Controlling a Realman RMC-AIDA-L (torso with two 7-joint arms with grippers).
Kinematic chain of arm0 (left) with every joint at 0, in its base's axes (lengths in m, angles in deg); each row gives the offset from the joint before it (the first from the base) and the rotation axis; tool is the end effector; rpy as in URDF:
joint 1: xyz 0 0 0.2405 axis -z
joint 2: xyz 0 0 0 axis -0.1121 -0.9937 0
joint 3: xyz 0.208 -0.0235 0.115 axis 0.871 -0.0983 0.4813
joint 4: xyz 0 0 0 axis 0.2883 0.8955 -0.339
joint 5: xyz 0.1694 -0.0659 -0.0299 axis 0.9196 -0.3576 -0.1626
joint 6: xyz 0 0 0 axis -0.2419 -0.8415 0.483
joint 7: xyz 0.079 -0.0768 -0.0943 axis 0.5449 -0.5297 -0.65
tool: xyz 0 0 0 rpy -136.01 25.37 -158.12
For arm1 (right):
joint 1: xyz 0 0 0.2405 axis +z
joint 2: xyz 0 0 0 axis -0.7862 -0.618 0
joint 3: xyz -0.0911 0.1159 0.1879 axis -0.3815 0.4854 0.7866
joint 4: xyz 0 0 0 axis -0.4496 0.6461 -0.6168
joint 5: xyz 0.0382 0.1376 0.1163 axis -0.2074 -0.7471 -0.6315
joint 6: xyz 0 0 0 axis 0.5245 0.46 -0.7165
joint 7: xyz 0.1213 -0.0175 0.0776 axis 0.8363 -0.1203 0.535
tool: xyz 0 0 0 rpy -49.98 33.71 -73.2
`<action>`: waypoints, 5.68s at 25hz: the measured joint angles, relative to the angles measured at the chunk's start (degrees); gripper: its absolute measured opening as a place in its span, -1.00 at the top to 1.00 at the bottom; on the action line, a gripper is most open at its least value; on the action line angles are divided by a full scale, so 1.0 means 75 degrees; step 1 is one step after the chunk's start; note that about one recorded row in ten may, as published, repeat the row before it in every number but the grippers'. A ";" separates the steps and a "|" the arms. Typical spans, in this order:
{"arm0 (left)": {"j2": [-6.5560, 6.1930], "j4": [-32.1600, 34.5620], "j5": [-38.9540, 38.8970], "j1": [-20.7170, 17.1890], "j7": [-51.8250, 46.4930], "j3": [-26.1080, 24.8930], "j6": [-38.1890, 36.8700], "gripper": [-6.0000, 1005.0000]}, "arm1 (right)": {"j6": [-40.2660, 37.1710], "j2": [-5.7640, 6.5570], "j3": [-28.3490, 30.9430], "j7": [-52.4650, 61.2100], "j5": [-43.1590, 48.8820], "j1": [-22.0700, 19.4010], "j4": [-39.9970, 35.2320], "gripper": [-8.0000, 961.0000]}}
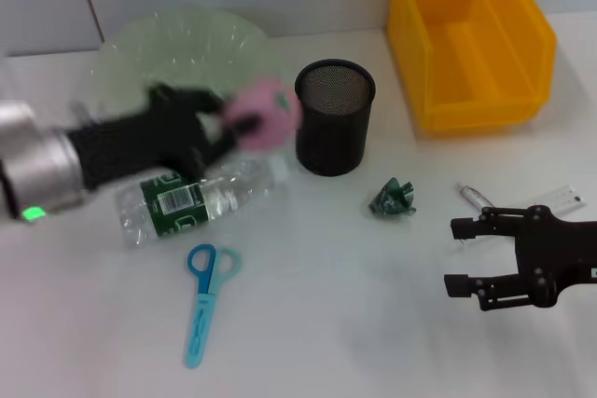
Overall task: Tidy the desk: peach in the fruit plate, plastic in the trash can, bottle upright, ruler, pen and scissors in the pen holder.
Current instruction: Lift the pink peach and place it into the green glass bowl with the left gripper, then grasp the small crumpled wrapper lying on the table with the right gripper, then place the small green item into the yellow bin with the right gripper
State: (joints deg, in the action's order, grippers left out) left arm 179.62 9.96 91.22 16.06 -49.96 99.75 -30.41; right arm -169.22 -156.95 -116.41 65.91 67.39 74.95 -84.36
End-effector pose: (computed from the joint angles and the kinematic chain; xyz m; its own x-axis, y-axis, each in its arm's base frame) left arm -0.1834 0.3160 -0.0132 0.8700 -0.0394 0.4914 0.1802 -0.9023 -0.3915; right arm 0.2718 0.2474 0.0342 0.8290 -0.3559 -0.4315 -0.4388 -0.8922 -0.1072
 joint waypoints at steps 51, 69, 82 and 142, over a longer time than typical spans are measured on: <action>0.0035 -0.0425 0.0688 -0.1136 0.0011 0.0116 -0.0993 -0.58 | -0.0620 0.0169 -0.2690 0.8583 0.2679 0.1736 -0.5350 -0.72; 0.0047 -0.0653 0.0679 -0.0873 0.0017 0.0355 -0.1018 -0.58 | 0.2190 -0.0056 -0.5941 1.0016 0.3260 0.2026 -0.3566 -0.72; 0.0047 -0.0823 0.0679 -0.0767 0.0023 0.0437 -0.0975 -0.57 | 0.3180 -0.0072 -0.6350 1.0165 0.3251 0.2433 -0.2365 -0.72; 0.0028 -0.1098 0.0700 -0.0572 0.0022 0.0455 -0.0978 -0.55 | 0.2781 -0.0022 -0.4082 1.0026 0.2867 0.1580 -0.5145 0.21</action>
State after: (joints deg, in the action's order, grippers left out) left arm 179.82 1.73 96.47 11.77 -49.79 103.16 -37.75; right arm -148.37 -157.12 -147.03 141.11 88.89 86.80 -122.94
